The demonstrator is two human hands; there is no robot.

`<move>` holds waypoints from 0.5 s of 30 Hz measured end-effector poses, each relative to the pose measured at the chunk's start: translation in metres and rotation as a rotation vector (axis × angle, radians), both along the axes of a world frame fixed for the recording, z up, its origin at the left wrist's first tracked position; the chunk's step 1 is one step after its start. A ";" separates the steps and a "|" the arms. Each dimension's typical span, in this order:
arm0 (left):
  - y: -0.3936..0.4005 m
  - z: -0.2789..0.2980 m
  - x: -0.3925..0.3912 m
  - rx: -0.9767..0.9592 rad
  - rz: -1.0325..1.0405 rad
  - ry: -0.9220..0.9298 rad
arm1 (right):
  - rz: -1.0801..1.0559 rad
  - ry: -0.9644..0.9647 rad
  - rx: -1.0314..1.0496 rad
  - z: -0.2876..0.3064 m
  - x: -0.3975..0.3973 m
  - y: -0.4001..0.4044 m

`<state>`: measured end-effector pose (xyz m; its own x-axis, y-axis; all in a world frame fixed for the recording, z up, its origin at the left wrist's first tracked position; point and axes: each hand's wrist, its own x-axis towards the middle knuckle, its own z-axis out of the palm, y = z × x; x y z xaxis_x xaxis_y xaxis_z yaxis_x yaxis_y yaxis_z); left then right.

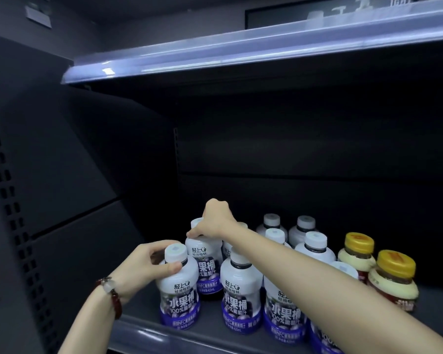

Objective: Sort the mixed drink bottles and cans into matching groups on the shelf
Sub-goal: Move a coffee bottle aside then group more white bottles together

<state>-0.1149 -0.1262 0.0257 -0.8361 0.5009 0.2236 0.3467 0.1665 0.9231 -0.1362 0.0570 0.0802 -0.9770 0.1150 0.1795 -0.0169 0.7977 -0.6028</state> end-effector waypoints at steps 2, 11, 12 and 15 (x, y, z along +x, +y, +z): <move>-0.002 0.000 -0.001 -0.013 -0.012 0.014 | -0.007 0.008 -0.010 -0.003 0.002 0.001; -0.015 0.000 -0.008 -0.018 0.020 0.026 | -0.015 0.000 0.056 -0.013 0.023 0.000; -0.016 0.000 -0.008 -0.012 0.019 0.026 | 0.001 -0.005 0.062 -0.013 0.025 -0.001; -0.016 -0.001 -0.006 -0.023 0.021 0.025 | 0.017 -0.010 0.068 -0.012 0.028 0.001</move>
<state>-0.1210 -0.1421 0.0250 -0.8411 0.4882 0.2330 0.3654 0.1951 0.9102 -0.1081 0.0575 0.0681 -0.9805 0.0866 0.1766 -0.0247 0.8366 -0.5472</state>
